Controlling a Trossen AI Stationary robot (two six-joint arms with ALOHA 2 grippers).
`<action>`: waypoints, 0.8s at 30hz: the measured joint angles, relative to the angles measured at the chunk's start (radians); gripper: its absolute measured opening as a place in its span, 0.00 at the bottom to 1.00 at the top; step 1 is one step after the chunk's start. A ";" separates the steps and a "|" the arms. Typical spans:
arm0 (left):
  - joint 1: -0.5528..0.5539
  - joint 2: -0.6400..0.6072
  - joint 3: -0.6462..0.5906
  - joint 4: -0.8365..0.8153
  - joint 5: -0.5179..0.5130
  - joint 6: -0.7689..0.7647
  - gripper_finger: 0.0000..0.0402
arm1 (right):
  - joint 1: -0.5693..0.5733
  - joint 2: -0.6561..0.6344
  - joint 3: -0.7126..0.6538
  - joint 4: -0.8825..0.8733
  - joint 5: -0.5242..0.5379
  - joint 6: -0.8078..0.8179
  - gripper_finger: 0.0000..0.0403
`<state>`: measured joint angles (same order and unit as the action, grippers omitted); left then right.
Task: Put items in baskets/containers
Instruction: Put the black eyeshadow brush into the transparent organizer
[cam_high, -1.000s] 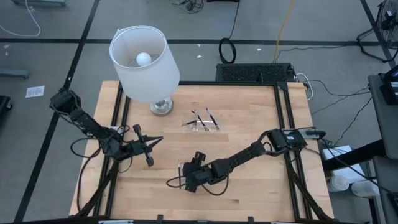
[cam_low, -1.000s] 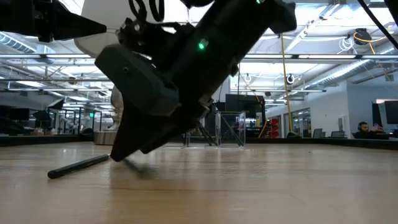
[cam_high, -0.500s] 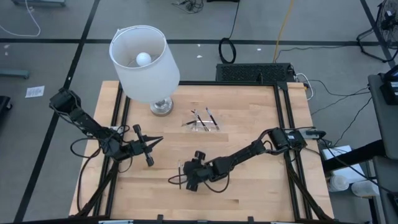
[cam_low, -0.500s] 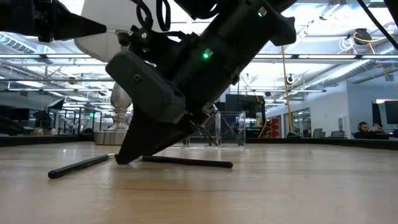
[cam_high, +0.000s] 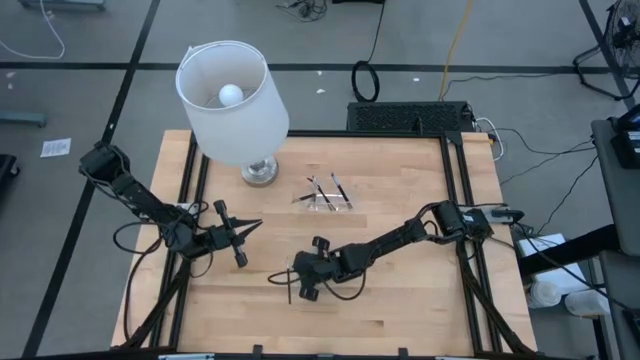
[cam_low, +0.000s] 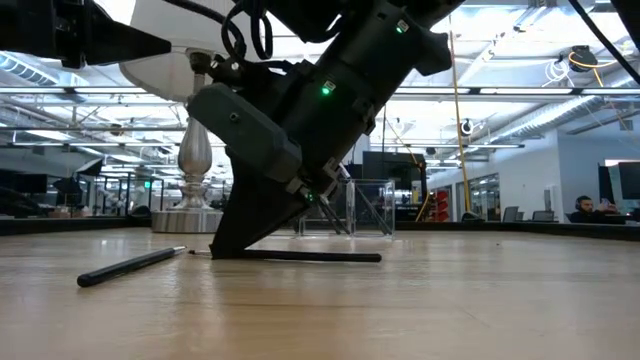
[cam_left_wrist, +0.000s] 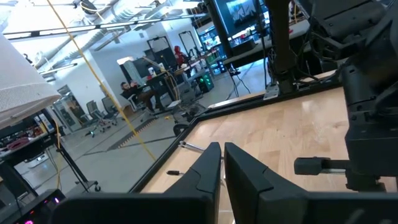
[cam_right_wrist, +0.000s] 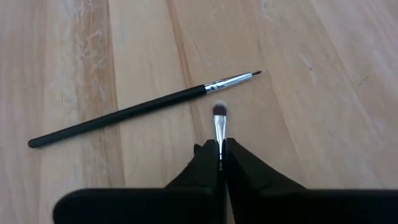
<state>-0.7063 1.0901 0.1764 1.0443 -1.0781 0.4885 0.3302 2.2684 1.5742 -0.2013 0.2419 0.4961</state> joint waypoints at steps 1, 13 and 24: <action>0.000 0.000 0.000 0.000 0.000 0.000 0.08 | 0.000 0.000 0.000 0.001 0.008 0.000 0.02; 0.000 0.000 0.000 0.000 -0.001 0.000 0.08 | 0.039 -0.111 -0.004 0.065 0.116 -0.123 0.00; 0.000 0.000 0.000 0.000 0.005 -0.001 0.08 | 0.093 -0.309 -0.048 0.234 0.307 -0.397 0.00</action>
<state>-0.7063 1.0897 0.1768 1.0443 -1.0733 0.4877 0.4231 1.9596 1.5260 0.0328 0.5486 0.0990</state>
